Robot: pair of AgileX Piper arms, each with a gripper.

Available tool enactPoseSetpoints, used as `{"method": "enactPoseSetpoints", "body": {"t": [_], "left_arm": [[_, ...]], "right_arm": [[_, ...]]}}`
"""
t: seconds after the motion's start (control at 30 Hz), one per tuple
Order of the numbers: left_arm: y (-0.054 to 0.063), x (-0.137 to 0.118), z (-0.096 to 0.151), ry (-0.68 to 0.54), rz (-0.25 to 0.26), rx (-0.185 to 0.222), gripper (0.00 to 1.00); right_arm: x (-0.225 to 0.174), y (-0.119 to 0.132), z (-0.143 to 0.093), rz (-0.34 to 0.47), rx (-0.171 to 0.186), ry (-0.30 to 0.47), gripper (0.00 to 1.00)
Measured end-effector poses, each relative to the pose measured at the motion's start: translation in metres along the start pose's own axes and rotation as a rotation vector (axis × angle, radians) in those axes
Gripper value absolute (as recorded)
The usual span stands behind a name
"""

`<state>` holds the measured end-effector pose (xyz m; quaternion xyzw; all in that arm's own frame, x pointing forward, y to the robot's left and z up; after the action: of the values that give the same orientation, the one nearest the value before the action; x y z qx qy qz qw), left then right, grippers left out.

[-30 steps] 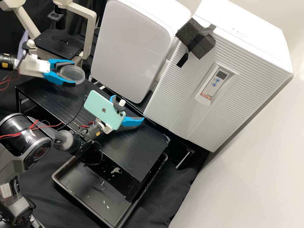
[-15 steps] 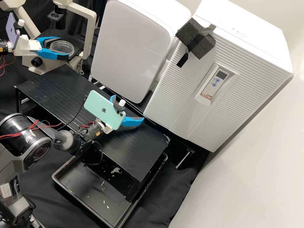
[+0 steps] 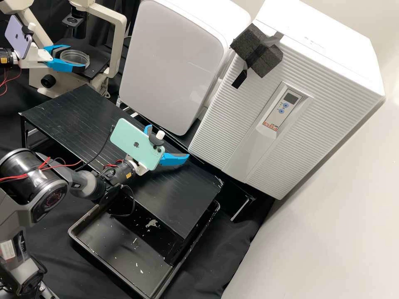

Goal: Place the petri dish on the microscope

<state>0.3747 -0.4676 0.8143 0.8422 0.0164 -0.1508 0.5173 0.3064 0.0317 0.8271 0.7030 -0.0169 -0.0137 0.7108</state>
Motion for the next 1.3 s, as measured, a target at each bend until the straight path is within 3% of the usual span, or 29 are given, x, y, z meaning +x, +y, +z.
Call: {"method": "enactPoseSetpoints", "body": {"t": [0.23, 0.43, 0.67, 0.7, 1.3], "left_arm": [[0.008, 0.01, -0.013, 0.09, 0.03, -0.053, 0.0], [0.012, 0.015, -0.013, 0.101, 0.024, -0.051, 0.0], [0.009, 0.017, -0.012, 0.099, 0.02, -0.06, 0.0], [0.008, 0.018, -0.012, 0.099, 0.019, -0.061, 1.0], [-0.001, 0.023, -0.012, 0.089, 0.03, -0.049, 1.0]], "right_arm": [[0.0, 0.0, 0.0, 0.0, 0.0, 0.0, 1.0], [0.0, 0.0, 0.0, 0.0, 0.0, 0.0, 1.0], [0.0, 0.0, 0.0, 0.0, 0.0, 0.0, 1.0], [0.0, 0.0, 0.0, 0.0, 0.0, 0.0, 1.0], [0.0, 0.0, 0.0, 0.0, 0.0, 0.0, 1.0]]}}
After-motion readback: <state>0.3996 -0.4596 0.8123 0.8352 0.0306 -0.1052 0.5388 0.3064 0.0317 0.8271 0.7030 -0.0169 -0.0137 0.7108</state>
